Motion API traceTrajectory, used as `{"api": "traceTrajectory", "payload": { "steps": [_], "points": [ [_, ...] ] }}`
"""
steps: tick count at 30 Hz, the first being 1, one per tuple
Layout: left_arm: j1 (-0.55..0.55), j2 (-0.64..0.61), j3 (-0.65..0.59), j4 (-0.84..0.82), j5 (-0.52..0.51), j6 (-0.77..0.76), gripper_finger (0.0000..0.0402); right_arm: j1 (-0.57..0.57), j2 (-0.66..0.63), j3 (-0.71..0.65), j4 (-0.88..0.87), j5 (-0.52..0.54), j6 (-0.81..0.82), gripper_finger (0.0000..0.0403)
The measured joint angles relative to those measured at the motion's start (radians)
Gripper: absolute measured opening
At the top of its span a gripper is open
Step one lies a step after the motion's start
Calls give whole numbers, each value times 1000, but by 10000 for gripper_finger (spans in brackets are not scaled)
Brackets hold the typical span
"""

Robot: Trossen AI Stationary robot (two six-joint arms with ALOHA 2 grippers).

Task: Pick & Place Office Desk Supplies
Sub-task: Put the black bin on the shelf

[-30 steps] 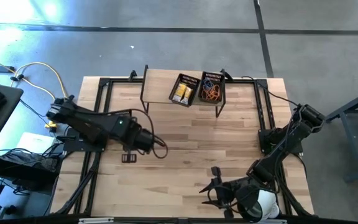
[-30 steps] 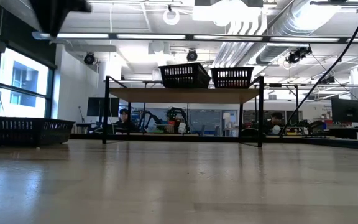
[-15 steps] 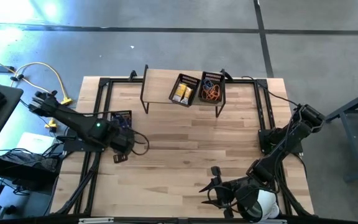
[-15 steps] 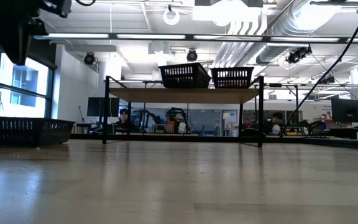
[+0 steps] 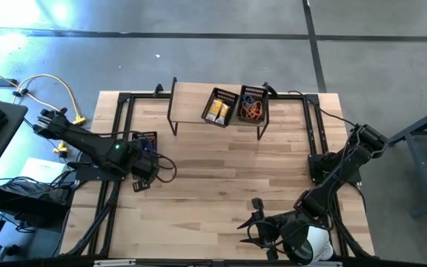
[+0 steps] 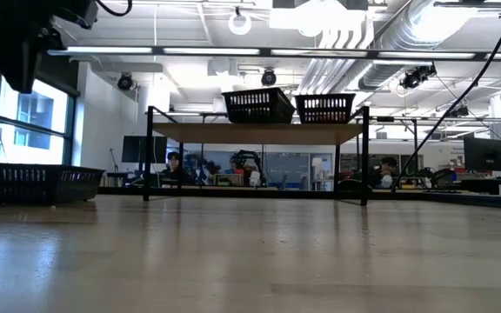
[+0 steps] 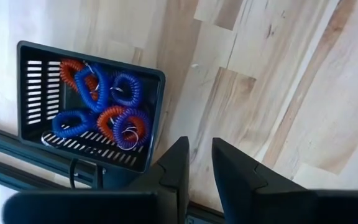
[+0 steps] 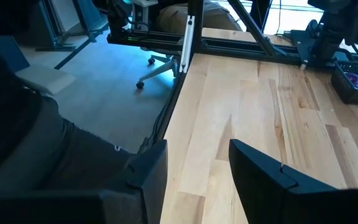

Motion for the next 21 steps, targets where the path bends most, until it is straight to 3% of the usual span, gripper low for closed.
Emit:
{"api": "traceTrajectory", "payload": {
  "steps": [4,14,21],
  "points": [
    [0,0,-35,26,2,2,89,0,0,0,0,0,0,160],
    [0,1,-174,55,-7,30,202,0,0,0,0,0,24,160],
    [-17,1,-238,141,-15,174,217,0,0,0,6,0,25,160]
  ]
}}
